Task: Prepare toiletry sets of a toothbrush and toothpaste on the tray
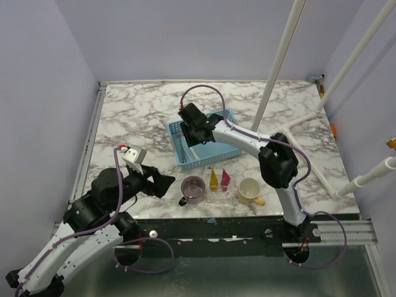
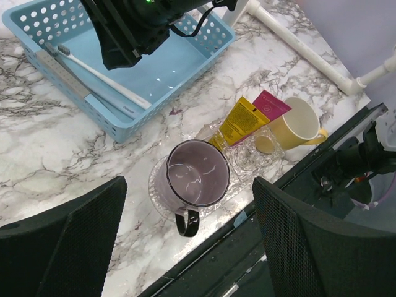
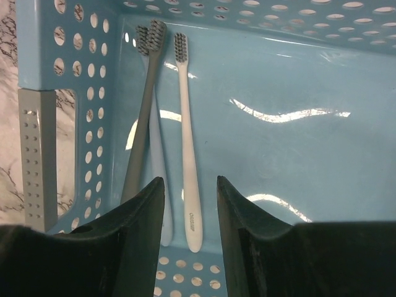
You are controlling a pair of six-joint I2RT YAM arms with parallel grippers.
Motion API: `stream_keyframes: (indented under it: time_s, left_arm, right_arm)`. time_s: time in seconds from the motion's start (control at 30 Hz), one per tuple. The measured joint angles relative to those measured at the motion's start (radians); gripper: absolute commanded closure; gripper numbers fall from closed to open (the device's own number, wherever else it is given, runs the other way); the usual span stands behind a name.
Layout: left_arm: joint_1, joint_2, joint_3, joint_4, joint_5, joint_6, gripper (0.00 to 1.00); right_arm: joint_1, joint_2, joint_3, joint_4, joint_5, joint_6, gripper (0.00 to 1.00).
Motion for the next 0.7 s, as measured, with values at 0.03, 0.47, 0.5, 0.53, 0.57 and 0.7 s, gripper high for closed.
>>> stream_keyframes:
  time_s: [0.03, 0.47, 0.5, 0.53, 0.57, 0.7]
  left_arm:
    - [0.0, 0.005, -0.002, 0.004, 0.0, 0.0, 0.17]
    - [0.0, 0.117, -0.013, 0.026, 0.035, 0.003, 0.16]
    - [0.0, 0.119, -0.013, 0.025, 0.038, 0.003, 0.16]
    - [0.0, 0.12, -0.013, 0.026, 0.04, 0.003, 0.16]
    - [0.0, 0.119, -0.013, 0.026, 0.041, 0.003, 0.16]
    - [0.0, 0.119, -0.013, 0.026, 0.041, 0.003, 0.16]
  right_arm:
    - [0.0, 0.001, -0.004, 0.005, 0.0, -0.003, 0.57]
    - [0.0, 0.089, 0.025, 0.04, 0.014, -0.048, 0.55]
    - [0.0, 0.1, 0.029, 0.04, 0.015, -0.05, 0.55]
    - [0.0, 0.11, 0.032, 0.04, 0.016, -0.05, 0.55]
    - [0.0, 0.119, 0.035, 0.04, 0.018, -0.05, 0.55]
    - [0.0, 0.151, 0.05, 0.04, 0.019, -0.05, 0.55]
